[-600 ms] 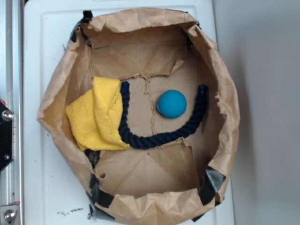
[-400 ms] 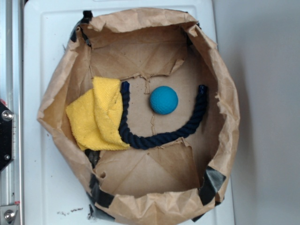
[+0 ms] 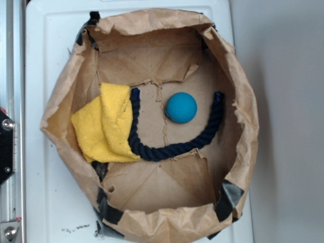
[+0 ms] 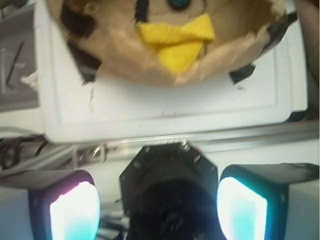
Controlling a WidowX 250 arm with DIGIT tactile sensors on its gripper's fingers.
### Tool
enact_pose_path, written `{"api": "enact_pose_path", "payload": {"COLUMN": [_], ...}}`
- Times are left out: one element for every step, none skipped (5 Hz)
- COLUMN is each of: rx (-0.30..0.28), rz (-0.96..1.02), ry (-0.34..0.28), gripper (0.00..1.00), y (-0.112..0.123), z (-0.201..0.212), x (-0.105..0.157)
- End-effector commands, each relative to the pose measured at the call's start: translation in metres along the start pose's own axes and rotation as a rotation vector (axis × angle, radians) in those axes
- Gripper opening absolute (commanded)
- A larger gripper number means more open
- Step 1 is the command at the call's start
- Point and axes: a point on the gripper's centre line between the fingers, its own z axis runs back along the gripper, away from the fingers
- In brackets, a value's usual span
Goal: Grab the blue ball.
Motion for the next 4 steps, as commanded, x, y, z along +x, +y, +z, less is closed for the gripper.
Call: {"api": "enact_pose_path", "payload": {"rx": [0.072, 0.072, -0.013, -0.043], "rz": [0.078, 0.078, 0.101, 0.117], "ry": [0.018, 0.018, -0.089, -0.157], "gripper": [1.0, 1.0, 1.0, 1.0], "y": [-0.002, -0.002, 0.004, 0.019], "z": [0.006, 0.006, 0.019, 0.018], "x": [0.0, 0.0, 0.032, 0.071]}}
